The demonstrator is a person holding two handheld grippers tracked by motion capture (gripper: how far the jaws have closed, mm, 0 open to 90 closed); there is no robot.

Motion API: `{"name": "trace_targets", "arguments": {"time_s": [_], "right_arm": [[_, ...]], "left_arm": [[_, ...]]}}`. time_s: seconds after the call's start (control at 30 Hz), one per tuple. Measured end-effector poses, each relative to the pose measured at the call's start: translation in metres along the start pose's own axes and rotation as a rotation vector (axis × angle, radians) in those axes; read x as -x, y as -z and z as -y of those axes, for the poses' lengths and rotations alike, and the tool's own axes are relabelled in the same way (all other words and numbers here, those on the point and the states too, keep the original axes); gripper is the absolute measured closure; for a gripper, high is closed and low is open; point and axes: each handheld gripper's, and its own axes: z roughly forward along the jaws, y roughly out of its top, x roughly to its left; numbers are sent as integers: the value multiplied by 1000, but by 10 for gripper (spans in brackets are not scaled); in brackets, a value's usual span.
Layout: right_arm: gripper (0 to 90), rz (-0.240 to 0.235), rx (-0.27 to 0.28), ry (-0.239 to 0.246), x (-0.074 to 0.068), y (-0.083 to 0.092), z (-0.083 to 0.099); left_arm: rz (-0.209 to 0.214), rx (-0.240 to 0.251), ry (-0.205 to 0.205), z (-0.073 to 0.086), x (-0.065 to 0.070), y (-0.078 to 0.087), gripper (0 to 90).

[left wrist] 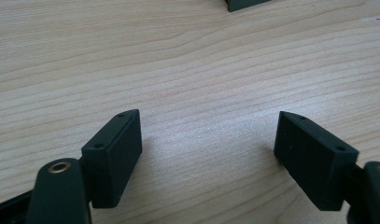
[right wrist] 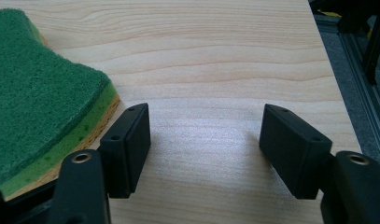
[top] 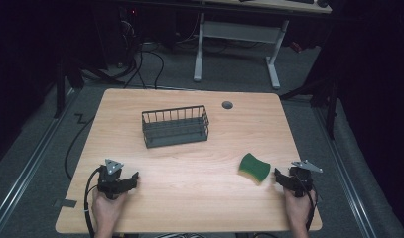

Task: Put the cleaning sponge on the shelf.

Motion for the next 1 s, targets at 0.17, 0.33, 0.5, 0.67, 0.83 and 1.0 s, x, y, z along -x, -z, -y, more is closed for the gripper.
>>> {"name": "trace_targets", "arguments": {"time_s": [0.17,0.33,0.5,0.67,0.83,1.0], "right_arm": [[334,-1,-1,0,0,0,0],[333,-1,-1,0,0,0,0],[335,-4,-1,4,-1,0,0],[295,-14,-8,17,-1,0,0],[277,-24,-12,24,-1,0,0],[373,-29,1,22,-2,2,2]], "left_arm": [[0,0,0,0,0,0,237],[-1,-1,1,0,0,0,236],[-1,-1,1,0,0,0,237],[0,-1,0,0,0,0,238],[-4,1,2,0,0,0,254],[-8,6,7,0,-1,1,283]]}}
